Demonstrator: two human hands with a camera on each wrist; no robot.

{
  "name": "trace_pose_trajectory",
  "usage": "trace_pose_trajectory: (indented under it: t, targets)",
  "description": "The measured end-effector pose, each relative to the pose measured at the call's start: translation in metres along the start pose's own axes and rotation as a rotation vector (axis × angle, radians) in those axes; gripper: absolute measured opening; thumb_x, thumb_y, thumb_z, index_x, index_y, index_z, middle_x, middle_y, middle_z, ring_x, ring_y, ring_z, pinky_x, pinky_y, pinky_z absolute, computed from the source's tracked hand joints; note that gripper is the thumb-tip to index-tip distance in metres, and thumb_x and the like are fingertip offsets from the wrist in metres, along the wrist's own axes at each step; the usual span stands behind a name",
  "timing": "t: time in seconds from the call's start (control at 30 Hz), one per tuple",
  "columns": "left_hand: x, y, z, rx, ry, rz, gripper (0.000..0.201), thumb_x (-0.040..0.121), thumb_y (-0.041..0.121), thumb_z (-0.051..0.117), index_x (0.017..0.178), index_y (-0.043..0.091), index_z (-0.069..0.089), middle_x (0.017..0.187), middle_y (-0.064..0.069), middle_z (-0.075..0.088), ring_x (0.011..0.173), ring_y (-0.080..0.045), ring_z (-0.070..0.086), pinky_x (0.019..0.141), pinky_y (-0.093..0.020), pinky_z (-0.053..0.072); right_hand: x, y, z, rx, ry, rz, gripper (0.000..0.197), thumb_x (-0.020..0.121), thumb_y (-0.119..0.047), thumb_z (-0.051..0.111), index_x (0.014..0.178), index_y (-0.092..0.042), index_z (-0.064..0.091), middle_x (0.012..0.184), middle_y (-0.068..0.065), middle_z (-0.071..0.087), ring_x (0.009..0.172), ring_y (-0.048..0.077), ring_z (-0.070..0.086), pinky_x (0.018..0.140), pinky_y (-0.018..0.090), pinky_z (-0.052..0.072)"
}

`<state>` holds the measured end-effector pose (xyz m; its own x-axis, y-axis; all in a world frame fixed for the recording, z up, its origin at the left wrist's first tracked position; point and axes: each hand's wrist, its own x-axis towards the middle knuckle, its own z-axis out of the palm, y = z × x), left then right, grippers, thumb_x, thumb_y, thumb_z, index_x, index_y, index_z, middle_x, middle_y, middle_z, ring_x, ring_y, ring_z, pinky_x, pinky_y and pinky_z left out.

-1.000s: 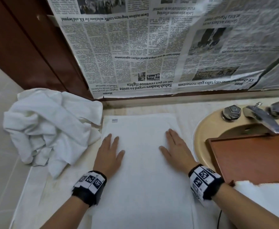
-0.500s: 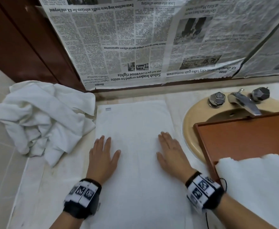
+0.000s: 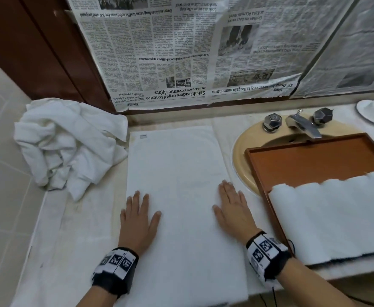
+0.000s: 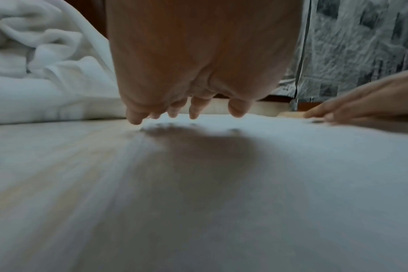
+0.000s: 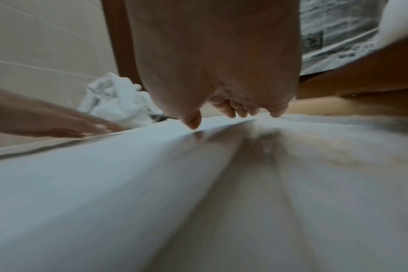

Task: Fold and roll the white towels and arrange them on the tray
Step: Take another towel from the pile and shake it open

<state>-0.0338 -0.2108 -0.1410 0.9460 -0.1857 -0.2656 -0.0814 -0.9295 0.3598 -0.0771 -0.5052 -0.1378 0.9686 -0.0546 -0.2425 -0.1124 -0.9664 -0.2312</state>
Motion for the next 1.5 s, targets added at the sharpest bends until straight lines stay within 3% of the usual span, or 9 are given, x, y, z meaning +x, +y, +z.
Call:
trace_pose_trajectory:
  t: [0.07,0.13,0.27,0.37,0.53,0.63,0.8,0.9,1.5]
  targets:
    - [-0.02,0.004,0.002,0.015,-0.023,0.025,0.095,0.081,0.072,0.003,0.158,0.02,0.018,0.167,-0.004,0.003,0.153,-0.025,-0.001,0.122,-0.049,0.007,-0.03,-0.009,0.011,-0.044,0.071,-0.091,0.072,0.094,-0.045,0.028,0.151,-0.002,0.035,0.159,0.012,0.031,0.147,0.026,0.031,0.12,0.045,0.025]
    - [-0.047,0.007,0.005,0.004,-0.02,0.056,0.094,0.082,0.072,0.005,0.158,0.019,0.019,0.167,-0.004,0.004,0.153,-0.026,0.0,0.122,-0.05,0.007,-0.06,-0.017,0.025,-0.032,0.088,-0.139,0.066,0.095,-0.042,0.037,0.148,-0.003,0.042,0.155,0.012,0.039,0.143,0.025,0.038,0.115,0.042,0.024]
    - [-0.081,0.001,0.019,0.03,-0.092,0.005,0.098,0.076,0.073,-0.004,0.159,0.023,0.008,0.167,-0.003,-0.008,0.153,-0.023,-0.008,0.122,-0.048,0.003,-0.093,-0.018,0.038,-0.035,0.093,-0.097,0.06,0.097,-0.037,0.035,0.147,-0.006,0.045,0.153,0.009,0.043,0.14,0.023,0.043,0.114,0.041,0.023]
    - [-0.088,-0.012,0.029,0.041,-0.057,0.03,0.093,0.08,0.071,-0.002,0.16,0.024,0.005,0.166,-0.002,-0.011,0.153,-0.022,-0.009,0.123,-0.048,0.003,-0.098,-0.005,0.04,-0.03,0.084,0.022,0.058,0.092,-0.028,0.033,0.143,-0.006,0.051,0.151,0.008,0.047,0.136,0.024,0.049,0.11,0.044,0.04]
    - [-0.089,-0.016,0.037,0.074,-0.023,0.03,0.09,0.08,0.071,-0.006,0.159,0.027,-0.003,0.165,0.0,-0.017,0.152,-0.019,-0.014,0.122,-0.045,-0.003,-0.104,0.02,0.035,0.041,0.137,0.072,0.057,0.099,-0.011,0.04,0.155,-0.012,0.027,0.164,0.004,0.021,0.151,0.021,0.018,0.121,0.032,0.011]
    - [-0.09,-0.015,0.039,0.069,-0.009,0.024,0.09,0.081,0.071,-0.004,0.159,0.026,0.0,0.166,0.0,-0.015,0.153,-0.02,-0.012,0.123,-0.046,-0.002,-0.116,0.021,0.03,0.158,0.185,0.152,0.051,0.1,-0.007,0.04,0.151,-0.013,0.037,0.161,0.006,0.026,0.149,0.022,0.023,0.12,0.032,0.019]
    - [-0.103,-0.005,0.037,0.029,0.046,0.002,0.072,0.099,0.059,0.023,0.16,0.022,0.009,0.167,-0.003,-0.01,0.153,-0.025,-0.009,0.122,-0.052,-0.001,-0.154,-0.001,0.028,0.157,0.314,0.135,0.036,0.096,-0.028,0.059,0.13,-0.016,0.057,0.132,0.007,0.053,0.118,0.026,0.049,0.095,0.042,0.046]
    - [-0.121,0.005,0.039,0.002,0.061,0.049,0.082,0.091,0.066,0.009,0.159,0.021,0.013,0.167,-0.005,-0.003,0.153,-0.025,-0.005,0.121,-0.052,-0.001,-0.178,-0.016,0.035,0.16,0.278,0.133,0.032,0.088,-0.041,0.066,0.11,-0.019,0.058,0.106,0.0,0.051,0.093,0.019,0.05,0.078,0.034,0.047]
    - [-0.135,0.008,0.079,0.097,0.144,-0.004,0.076,0.093,0.063,0.006,0.159,0.027,0.013,0.167,-0.003,0.001,0.154,-0.023,0.0,0.122,-0.052,0.002,-0.176,0.003,0.023,0.383,0.143,0.291,0.006,0.086,-0.017,0.061,0.081,-0.013,0.06,0.079,-0.001,0.059,0.074,0.017,0.056,0.069,0.037,0.052]
